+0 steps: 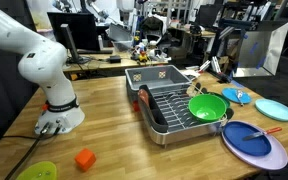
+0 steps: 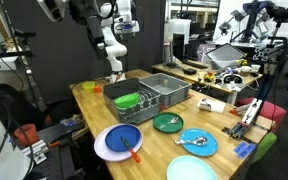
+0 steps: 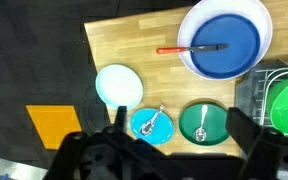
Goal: Flip the green bowl over
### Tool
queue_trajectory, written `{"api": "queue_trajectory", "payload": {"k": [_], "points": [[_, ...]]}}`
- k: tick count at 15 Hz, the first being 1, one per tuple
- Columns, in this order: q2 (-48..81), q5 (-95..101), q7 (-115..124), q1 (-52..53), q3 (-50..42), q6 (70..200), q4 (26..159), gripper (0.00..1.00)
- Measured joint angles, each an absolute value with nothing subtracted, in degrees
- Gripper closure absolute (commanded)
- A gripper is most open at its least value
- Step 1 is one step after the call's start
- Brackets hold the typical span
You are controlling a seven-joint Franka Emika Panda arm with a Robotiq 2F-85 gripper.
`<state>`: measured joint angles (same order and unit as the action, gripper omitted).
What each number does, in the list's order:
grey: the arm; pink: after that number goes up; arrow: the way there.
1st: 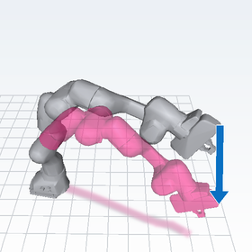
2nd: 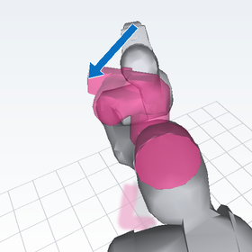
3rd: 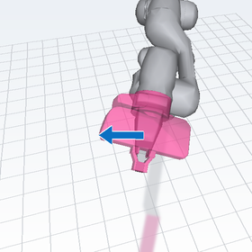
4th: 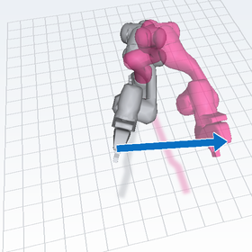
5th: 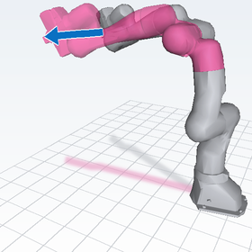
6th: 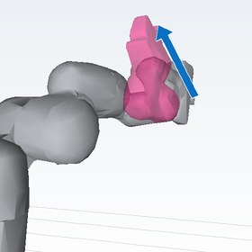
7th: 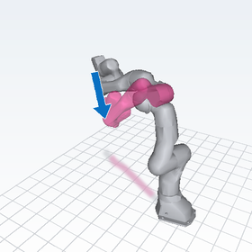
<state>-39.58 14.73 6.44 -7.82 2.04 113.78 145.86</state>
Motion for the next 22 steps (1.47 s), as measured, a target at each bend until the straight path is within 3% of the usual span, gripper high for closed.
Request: {"api": "queue_trajectory", "payload": {"k": [9,22], "points": [[-38.79,14.71,5.67,-6.06,2.1,113.75,145.74,0.0],[-20.9,11.62,-14.22,10.68,6.25,119.46,137.13,0.0]]}}
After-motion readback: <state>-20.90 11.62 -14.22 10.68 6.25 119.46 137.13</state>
